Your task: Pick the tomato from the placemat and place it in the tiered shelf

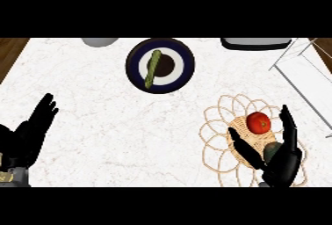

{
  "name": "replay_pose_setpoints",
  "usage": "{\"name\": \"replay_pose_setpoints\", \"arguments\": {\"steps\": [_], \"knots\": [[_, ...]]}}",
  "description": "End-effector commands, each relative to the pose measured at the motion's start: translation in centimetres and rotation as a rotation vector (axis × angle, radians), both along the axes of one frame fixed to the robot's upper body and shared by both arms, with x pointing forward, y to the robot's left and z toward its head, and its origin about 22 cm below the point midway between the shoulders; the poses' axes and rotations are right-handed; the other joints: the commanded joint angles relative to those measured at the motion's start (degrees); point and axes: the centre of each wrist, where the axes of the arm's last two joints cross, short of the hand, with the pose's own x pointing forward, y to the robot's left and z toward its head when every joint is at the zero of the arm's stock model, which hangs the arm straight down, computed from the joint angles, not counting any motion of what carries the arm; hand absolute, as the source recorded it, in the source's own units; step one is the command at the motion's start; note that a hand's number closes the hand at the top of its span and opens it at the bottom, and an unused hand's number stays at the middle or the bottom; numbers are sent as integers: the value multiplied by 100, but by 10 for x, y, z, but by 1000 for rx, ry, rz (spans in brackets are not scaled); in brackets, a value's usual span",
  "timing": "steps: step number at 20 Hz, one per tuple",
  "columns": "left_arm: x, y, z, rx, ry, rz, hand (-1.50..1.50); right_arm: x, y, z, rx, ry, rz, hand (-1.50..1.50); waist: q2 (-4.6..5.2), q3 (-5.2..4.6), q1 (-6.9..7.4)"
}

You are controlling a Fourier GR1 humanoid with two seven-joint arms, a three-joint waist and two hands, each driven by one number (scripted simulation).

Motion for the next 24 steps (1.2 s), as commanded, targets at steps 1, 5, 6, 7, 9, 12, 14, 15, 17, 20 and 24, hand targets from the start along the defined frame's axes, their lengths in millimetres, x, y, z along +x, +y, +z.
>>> {"name": "replay_pose_setpoints", "arguments": {"steps": [1, 5, 6, 7, 9, 12, 14, 15, 17, 20, 24], "knots": [[-11, 13, -18, 7, 53, 39, 0, -29, -15, -10, -97, 115, -134, -150, 38, -73, -18], [-14, 6, -17, 7, 55, 21, 0, -48, -34, -22, -161, 332, -137, -150, 75, -78, 112], [-9, 13, -10, 16, 55, 22, 0, -60, -42, -29, -211, 403, -122, -150, 82, -77, 91], [-5, 13, -4, 22, 50, 7, 0, -61, -35, -23, -198, 435, -74, -150, 87, -93, 103], [-4, 9, -9, 16, 29, 7, 0, -68, -56, -28, -303, 570, -48, -150, 126, -110, 145], [-12, 14, -9, 34, 55, -9, 0, -69, -80, -18, -399, 737, -63, -150, 98, -96, 254], [1, 10, -4, 35, 25, 5, 0, -56, -63, 1, -417, 763, -51, -150, 90, -89, 168], [-3, 6, -12, 24, 48, -10, 0, -49, -70, 15, -448, 787, -79, -150, 83, -90, 170], [-3, 20, -8, 19, 50, 7, 0, -36, -61, 36, -478, 834, -111, -150, 65, -68, 171], [-7, 5, -14, 3, 47, -1, 0, -16, -36, 69, -517, 875, -142, -150, 44, -42, 195], [-13, 31, -19, 6, 38, 13, 0, -4, -22, 90, -513, 946, -116, -150, 43, -21, 125]]}}
